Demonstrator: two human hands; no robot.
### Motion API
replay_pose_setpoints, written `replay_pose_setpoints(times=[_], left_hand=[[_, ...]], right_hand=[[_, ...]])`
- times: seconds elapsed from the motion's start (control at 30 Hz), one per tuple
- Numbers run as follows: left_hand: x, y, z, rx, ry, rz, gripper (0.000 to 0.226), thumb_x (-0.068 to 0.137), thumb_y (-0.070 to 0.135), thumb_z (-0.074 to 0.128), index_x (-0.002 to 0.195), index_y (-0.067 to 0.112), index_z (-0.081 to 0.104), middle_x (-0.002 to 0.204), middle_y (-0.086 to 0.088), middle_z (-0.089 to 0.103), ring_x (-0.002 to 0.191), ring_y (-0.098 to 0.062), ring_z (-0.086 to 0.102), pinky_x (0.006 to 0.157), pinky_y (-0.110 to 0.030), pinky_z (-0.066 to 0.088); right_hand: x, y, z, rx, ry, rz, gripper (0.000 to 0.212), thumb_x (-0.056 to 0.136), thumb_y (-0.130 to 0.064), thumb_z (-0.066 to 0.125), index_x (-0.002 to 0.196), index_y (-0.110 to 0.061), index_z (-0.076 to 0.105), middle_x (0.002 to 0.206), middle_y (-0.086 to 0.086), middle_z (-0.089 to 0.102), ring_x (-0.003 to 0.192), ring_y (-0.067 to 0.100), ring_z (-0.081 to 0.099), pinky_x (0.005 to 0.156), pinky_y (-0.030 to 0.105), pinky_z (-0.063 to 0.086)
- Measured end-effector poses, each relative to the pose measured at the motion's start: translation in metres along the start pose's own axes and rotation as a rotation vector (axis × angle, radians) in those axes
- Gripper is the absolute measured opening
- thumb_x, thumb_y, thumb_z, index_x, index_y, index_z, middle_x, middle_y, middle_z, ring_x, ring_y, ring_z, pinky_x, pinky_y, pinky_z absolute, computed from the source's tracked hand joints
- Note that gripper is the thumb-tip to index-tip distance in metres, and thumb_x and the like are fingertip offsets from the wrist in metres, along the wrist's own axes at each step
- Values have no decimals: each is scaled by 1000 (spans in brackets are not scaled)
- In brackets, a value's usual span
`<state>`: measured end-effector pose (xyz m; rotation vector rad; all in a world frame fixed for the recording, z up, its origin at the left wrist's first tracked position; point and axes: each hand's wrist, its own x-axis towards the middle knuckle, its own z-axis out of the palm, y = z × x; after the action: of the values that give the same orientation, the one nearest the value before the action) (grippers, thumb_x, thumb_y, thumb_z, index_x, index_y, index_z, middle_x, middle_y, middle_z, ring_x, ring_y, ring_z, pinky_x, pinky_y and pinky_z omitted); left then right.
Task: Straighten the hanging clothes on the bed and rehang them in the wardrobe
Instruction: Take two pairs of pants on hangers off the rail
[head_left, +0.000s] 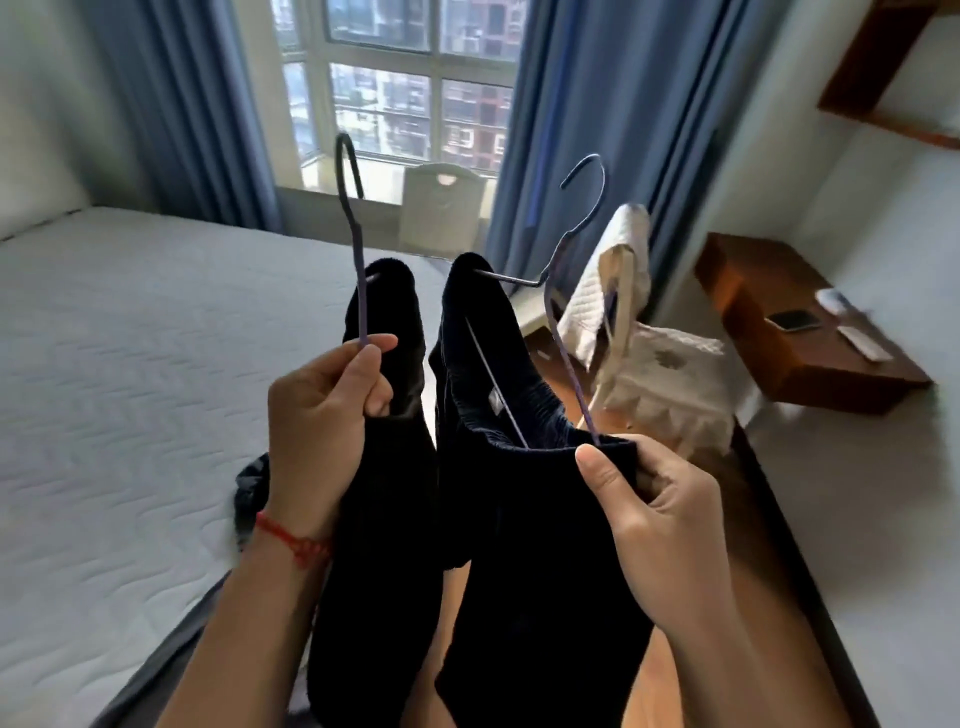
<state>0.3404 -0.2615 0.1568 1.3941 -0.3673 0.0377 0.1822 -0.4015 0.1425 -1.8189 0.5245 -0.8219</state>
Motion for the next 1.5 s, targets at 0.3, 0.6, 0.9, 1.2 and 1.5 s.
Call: replay_pose_setpoints(times=[0.3,0.6,0.9,1.2,1.5], left_hand=[[48,55,-8,28,180,243,17,82,29,56,80,28,73,43,11,46,49,-10,43,63,-27,39],[124,58,-2,105,369,341,22,91,18,53,80,27,70,42,11,47,47,-8,43,61,-24,38],[162,49,-5,238,588,377,26,91,16,52,77,29,69,40,10,45,44,-3,43,61,-21,40],[176,-35,7,415,961,283,26,92,10,50,80,27,66,41,9,49,42,1,45,52,-3,39],[163,-163,-6,482,1092,-38,19,92,8,50,85,21,62,43,8,53,45,-1,47,51,-7,38]], right_hand=[[81,11,19,94,-179,-87,5,84,-28,65,81,-28,70,70,-9,72,62,3,66,53,15,49],[194,-33,83,253,-288,-232,14,84,-24,64,71,-23,70,63,-15,71,55,-5,63,49,7,44],[262,-46,155,414,-503,-336,18,81,-21,67,64,-27,68,61,-17,69,51,-9,59,49,5,41],[302,12,223,419,-985,-310,10,83,-30,63,74,-31,68,66,-11,70,57,1,63,51,10,45],[268,124,306,217,-1362,-129,9,85,-29,62,77,-31,67,76,-10,71,69,6,65,64,20,51]])
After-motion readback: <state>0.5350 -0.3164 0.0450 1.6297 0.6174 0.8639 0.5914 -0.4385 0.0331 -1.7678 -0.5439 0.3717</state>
